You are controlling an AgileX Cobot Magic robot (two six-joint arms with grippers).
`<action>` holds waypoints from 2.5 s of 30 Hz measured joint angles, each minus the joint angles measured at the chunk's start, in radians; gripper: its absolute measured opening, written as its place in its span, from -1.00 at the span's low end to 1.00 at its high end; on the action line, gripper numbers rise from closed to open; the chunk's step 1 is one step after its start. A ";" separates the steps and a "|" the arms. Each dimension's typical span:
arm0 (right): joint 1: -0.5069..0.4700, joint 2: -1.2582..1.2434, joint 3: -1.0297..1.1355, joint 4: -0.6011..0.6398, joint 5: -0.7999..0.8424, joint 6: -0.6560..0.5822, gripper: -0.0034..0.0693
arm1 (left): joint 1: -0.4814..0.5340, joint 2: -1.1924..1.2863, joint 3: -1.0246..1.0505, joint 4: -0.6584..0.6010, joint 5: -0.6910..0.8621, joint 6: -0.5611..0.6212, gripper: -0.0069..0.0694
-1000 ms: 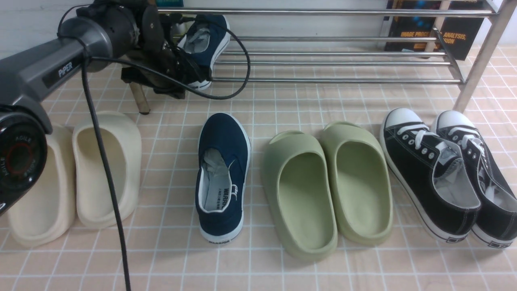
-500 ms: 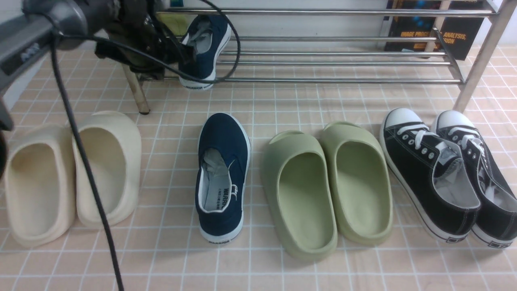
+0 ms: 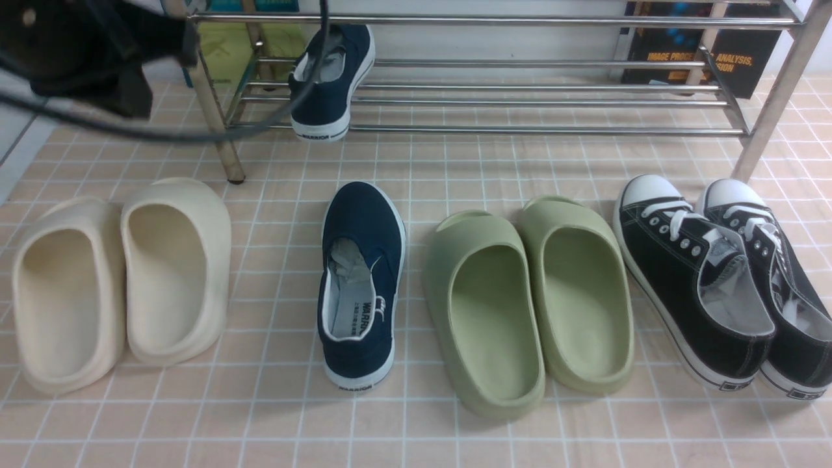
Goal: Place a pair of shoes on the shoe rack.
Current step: Use the left arm to grab the shoe closest to it, then use the left arm to put a shoe into the shoe rack
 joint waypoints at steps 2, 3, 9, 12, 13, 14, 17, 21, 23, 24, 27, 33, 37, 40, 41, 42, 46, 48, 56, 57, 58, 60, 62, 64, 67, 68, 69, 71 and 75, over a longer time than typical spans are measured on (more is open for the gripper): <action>0.000 0.000 0.000 0.000 0.000 0.000 -0.25 | 0.000 -0.056 0.130 -0.035 -0.040 0.004 -0.71; 0.000 0.000 0.000 0.000 0.000 0.000 -0.25 | 0.000 -0.076 0.197 -0.056 -0.061 0.007 -0.70; 0.000 0.000 0.000 0.000 0.000 0.000 -0.25 | 0.000 -0.107 0.421 -0.201 -0.133 0.093 -0.69; 0.000 0.000 0.000 0.000 0.000 0.000 -0.25 | 0.000 -0.106 0.442 -0.236 -0.161 0.134 -0.68; 0.000 0.000 0.000 0.000 0.000 0.000 -0.25 | 0.000 -0.104 0.443 -0.249 -0.178 0.149 -0.68; 0.000 0.000 0.000 0.000 0.000 0.000 -0.25 | 0.000 -0.103 0.443 -0.258 -0.196 0.159 -0.68; 0.000 0.000 0.000 0.000 0.000 0.000 -0.25 | -0.015 -0.079 0.443 -0.274 -0.241 0.189 -0.68; 0.000 0.000 0.000 0.000 0.000 0.000 -0.25 | -0.106 -0.018 0.443 -0.244 -0.284 0.210 -0.68; 0.000 0.000 0.000 0.000 0.000 0.000 -0.25 | -0.157 0.021 0.443 -0.214 -0.311 0.213 -0.68; 0.000 0.000 0.000 0.000 0.000 0.000 -0.25 | -0.165 0.024 0.443 -0.210 -0.314 0.213 -0.68; 0.000 0.000 0.000 0.000 0.000 0.000 -0.25 | -0.194 0.087 0.443 -0.159 -0.362 0.161 -0.67; 0.000 0.000 0.000 0.000 0.000 0.000 -0.25 | -0.194 0.163 0.404 -0.084 -0.377 0.028 -0.52; 0.000 0.000 0.000 0.000 0.000 0.000 -0.25 | -0.194 0.216 0.343 -0.073 -0.382 -0.033 -0.25; 0.000 0.000 0.000 0.000 0.000 0.000 -0.25 | -0.194 0.257 0.301 -0.074 -0.395 -0.056 0.01; 0.000 0.000 0.000 0.000 0.000 0.000 -0.25 | -0.194 0.278 0.291 -0.075 -0.401 -0.062 0.13; 0.000 0.000 0.000 0.000 0.000 0.000 -0.25 | -0.194 0.296 0.286 -0.077 -0.403 -0.064 0.20; 0.000 0.000 0.000 0.000 0.000 0.000 -0.25 | -0.194 0.372 0.283 -0.077 -0.420 -0.066 0.34; 0.000 0.000 0.000 0.000 0.000 0.000 -0.25 | -0.194 0.389 0.283 -0.077 -0.423 -0.066 0.33; 0.000 0.000 0.000 0.000 0.000 0.000 -0.25 | -0.197 0.438 0.257 -0.060 -0.418 -0.068 -0.63; 0.000 0.000 0.000 0.000 0.000 0.000 -0.25 | -0.197 0.437 0.242 -0.044 -0.405 -0.068 -0.70; 0.000 0.000 0.000 0.000 0.000 0.000 -0.25 | -0.197 0.433 0.227 -0.044 -0.394 -0.068 -0.74; 0.000 0.000 0.000 0.000 0.000 0.000 -0.25 | -0.196 0.415 0.177 -0.044 -0.356 -0.063 -0.75; 0.000 0.000 0.000 0.000 0.000 0.000 -0.25 | -0.196 0.397 0.116 -0.032 -0.314 -0.052 -0.75; 0.000 0.000 0.000 0.000 0.000 0.000 -0.25 | -0.196 0.389 0.035 -0.029 -0.286 -0.043 -0.75; 0.000 0.000 0.000 0.000 0.000 0.000 -0.25 | -0.196 0.389 -0.042 -0.028 -0.277 -0.039 -0.75; 0.000 0.000 0.000 0.000 0.000 0.000 -0.25 | -0.196 0.394 -0.089 -0.029 -0.274 -0.038 -0.75; 0.000 0.000 0.000 0.000 0.000 0.000 -0.25 | -0.196 0.400 -0.120 -0.029 -0.272 -0.038 -0.75; 0.000 0.000 0.000 -0.001 0.000 0.000 -0.25 | -0.196 0.435 -0.187 -0.029 -0.270 -0.038 -0.75; 0.000 0.000 0.000 -0.001 0.000 0.000 -0.25 | -0.196 0.521 -0.265 -0.025 -0.254 -0.051 -0.75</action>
